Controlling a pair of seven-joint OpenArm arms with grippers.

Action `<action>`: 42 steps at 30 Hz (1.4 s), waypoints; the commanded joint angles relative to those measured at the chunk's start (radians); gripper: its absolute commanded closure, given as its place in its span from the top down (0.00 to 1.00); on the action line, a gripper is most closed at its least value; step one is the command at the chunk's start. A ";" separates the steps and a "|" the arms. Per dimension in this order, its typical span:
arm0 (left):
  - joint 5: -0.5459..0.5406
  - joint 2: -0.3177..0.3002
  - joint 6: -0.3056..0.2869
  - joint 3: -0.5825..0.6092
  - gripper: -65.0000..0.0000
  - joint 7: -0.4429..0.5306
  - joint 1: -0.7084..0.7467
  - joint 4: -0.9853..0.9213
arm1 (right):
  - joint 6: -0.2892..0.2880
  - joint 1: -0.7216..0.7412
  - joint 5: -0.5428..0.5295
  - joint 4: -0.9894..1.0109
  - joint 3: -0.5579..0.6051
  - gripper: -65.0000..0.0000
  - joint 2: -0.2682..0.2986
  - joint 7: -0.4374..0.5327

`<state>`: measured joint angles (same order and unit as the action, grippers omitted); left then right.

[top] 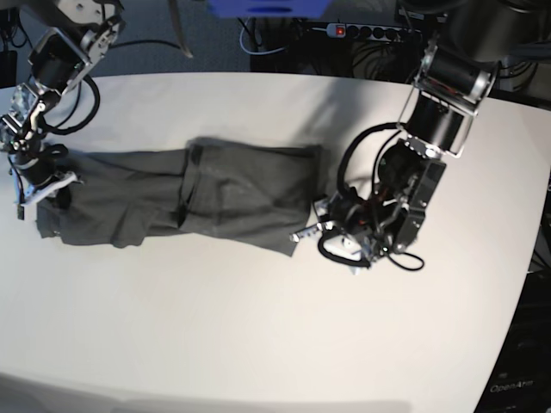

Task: Fold the T-shirt properly
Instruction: 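Pinch the folded end with the left gripper and smooth it flat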

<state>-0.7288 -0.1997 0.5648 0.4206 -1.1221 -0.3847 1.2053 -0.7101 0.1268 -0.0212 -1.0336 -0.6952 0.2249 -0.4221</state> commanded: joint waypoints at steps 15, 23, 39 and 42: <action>0.007 -0.004 0.001 -0.001 0.04 0.003 -0.017 0.001 | 0.012 -0.003 0.070 -0.001 -0.002 0.01 0.035 -0.111; 0.007 -0.007 -0.001 -0.001 0.04 0.004 -0.015 0.000 | 0.012 -0.014 0.076 -0.179 -0.002 0.19 0.029 -0.113; 0.004 -0.002 -0.001 0.057 0.04 0.007 -0.013 0.001 | 0.012 -0.055 0.076 -0.297 0.002 0.27 -0.009 -0.113; -0.001 -0.001 -0.001 0.057 0.04 0.007 -0.013 0.009 | 0.012 -0.055 0.076 -0.297 0.004 0.27 0.008 -0.113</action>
<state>-0.7296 -0.1997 0.5571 0.4744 -1.1027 -0.3882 1.2087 -0.7025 0.0578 0.0689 -1.3109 -0.6914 0.2119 -0.5533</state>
